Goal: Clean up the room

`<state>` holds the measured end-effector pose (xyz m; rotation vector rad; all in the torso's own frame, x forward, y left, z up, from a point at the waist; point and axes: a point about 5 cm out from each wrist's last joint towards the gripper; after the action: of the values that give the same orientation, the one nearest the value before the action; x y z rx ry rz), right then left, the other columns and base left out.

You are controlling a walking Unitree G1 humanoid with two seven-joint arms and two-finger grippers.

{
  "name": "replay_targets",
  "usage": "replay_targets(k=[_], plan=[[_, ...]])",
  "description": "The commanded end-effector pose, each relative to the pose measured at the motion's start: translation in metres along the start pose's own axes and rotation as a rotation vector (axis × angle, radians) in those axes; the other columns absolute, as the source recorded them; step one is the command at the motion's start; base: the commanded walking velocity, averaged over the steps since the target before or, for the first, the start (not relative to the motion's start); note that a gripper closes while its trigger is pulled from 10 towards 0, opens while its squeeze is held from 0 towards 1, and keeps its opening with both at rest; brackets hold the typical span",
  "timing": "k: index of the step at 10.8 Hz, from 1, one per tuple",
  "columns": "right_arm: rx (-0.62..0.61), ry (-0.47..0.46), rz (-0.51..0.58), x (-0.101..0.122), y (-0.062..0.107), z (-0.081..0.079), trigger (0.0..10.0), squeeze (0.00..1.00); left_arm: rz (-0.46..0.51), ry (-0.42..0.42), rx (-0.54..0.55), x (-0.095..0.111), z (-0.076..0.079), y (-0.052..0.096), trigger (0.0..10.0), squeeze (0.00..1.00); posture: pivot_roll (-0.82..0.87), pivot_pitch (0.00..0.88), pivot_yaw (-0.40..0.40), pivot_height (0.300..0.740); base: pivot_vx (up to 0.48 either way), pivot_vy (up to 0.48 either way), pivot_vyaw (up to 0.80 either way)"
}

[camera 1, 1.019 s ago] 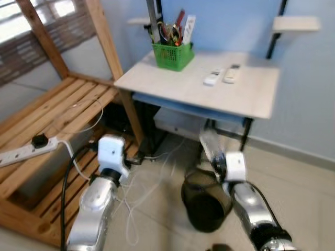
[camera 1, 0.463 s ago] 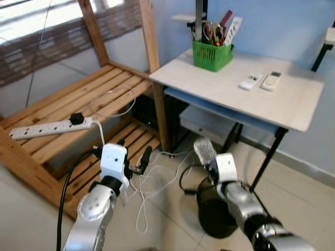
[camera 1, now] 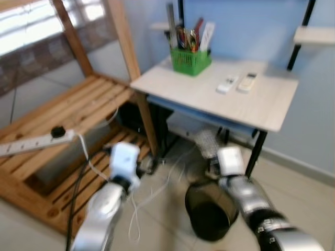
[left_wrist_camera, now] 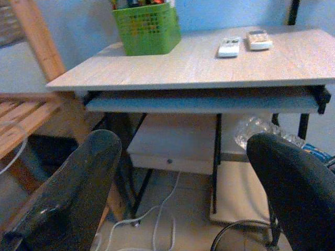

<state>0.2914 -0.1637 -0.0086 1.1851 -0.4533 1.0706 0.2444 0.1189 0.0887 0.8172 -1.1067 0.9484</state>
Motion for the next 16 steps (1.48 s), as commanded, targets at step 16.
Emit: replay_targets(k=[16], plan=[[0.11, -0.021, -0.093, 0.006, 0.001, -0.049, 10.0, 0.0, -0.151, 0.083, 0.129, -0.025, 0.008, 0.076, 10.0, 0.0, 0.14, 0.211, 0.127, 0.74, 0.042, -0.042, 0.0]])
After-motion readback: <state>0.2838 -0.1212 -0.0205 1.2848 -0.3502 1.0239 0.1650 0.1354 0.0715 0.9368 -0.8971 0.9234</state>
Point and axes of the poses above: a point about 5 cm out from each wrist's last joint towards the gripper, its own y axis pointing back from the gripper into the wrist, its own x axis along the axis of the wrist's last joint, z = x × y, and after that the axes turned 15 degrees about y, right-handed
